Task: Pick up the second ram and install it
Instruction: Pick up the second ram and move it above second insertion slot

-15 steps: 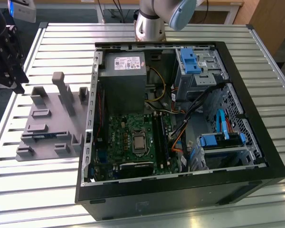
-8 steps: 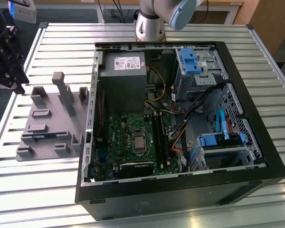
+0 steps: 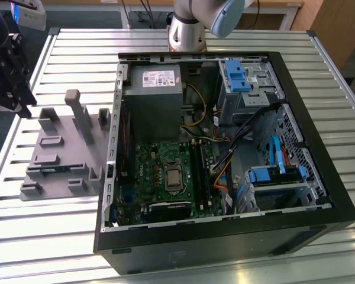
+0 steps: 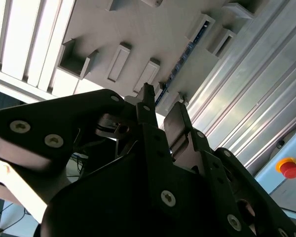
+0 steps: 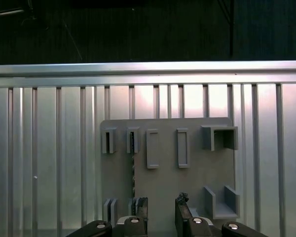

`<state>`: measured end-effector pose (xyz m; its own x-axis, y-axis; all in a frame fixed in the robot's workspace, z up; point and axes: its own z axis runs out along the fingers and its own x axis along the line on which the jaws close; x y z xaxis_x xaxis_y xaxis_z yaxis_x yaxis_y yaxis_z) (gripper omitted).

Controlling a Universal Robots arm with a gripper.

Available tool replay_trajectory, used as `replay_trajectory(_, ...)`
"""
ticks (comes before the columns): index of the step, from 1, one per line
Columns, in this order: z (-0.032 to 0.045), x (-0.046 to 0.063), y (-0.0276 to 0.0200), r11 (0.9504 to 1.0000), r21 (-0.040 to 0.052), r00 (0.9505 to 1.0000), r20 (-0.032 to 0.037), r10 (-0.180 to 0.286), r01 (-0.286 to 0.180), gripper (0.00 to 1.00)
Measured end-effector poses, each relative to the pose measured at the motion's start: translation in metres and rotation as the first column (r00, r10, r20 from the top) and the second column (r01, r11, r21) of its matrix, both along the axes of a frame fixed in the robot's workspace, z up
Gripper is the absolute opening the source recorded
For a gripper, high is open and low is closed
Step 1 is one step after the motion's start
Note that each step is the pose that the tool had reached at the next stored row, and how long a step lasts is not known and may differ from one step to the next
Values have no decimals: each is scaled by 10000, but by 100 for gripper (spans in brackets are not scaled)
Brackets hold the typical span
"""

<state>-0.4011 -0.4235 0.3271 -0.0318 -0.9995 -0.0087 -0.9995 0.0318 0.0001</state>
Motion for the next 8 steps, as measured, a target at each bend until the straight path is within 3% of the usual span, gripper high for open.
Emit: replay_trajectory(8,-31,0,0,10000,-6,10000,0,0,0,36)
